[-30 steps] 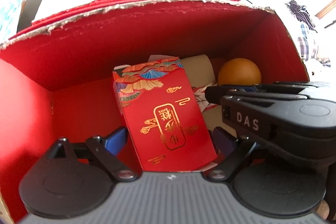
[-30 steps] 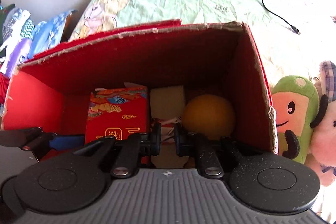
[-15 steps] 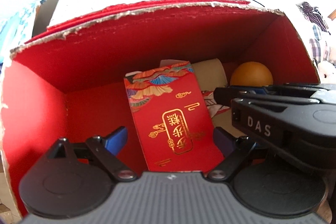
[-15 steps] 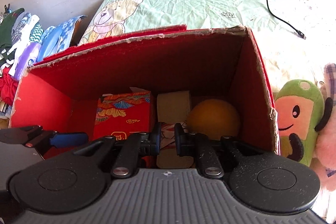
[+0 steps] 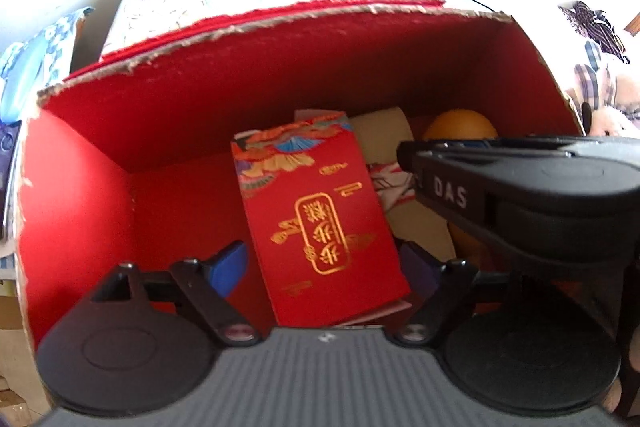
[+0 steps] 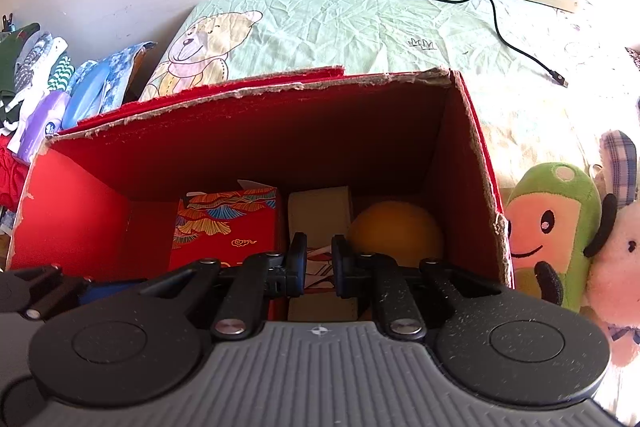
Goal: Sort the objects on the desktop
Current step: 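Raise both grippers out of the red box, then move both grippers down to the clear tape roll beside the box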
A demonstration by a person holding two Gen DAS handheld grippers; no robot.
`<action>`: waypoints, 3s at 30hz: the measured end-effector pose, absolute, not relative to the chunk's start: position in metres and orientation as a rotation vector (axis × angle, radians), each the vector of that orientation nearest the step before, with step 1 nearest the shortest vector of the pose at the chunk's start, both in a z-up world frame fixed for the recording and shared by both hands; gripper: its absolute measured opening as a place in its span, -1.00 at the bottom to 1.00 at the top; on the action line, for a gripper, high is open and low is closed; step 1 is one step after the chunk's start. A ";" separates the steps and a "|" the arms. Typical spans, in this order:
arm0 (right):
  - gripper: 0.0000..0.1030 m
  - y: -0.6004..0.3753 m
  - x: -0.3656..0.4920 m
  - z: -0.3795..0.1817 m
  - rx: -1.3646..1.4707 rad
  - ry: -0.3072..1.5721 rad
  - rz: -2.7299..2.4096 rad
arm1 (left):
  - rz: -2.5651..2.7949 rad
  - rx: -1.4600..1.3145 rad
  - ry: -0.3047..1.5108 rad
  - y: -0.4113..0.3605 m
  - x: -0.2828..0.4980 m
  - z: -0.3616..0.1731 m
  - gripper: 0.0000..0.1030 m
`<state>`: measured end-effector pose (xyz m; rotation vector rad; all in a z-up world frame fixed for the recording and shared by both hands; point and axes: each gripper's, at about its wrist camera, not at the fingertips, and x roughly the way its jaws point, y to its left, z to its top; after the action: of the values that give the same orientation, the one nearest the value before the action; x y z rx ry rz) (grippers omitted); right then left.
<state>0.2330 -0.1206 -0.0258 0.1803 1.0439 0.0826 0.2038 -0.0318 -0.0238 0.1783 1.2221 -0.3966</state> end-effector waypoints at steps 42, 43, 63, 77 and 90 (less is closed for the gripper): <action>-0.74 -0.119 0.230 -0.025 0.159 1.020 0.104 | -0.298 0.136 1.189 -0.017 0.190 -0.020 0.52; -0.74 -0.119 0.230 -0.024 0.157 1.018 0.104 | -0.297 0.137 1.186 -0.018 0.189 -0.019 0.53; -0.64 -0.121 0.194 0.005 0.104 0.910 0.086 | -0.210 0.162 1.060 -0.011 0.152 0.018 0.72; -0.37 -0.146 0.118 0.052 0.205 0.745 0.180 | -0.158 0.134 0.940 -0.021 0.098 0.060 0.72; -0.37 -0.142 0.070 0.047 0.252 0.754 0.320 | -0.102 0.007 0.972 0.029 0.044 0.066 0.63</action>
<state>0.0697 -0.1416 0.0471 0.2515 0.7539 0.3202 0.0444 0.0290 0.0663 0.0069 0.9715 -0.1025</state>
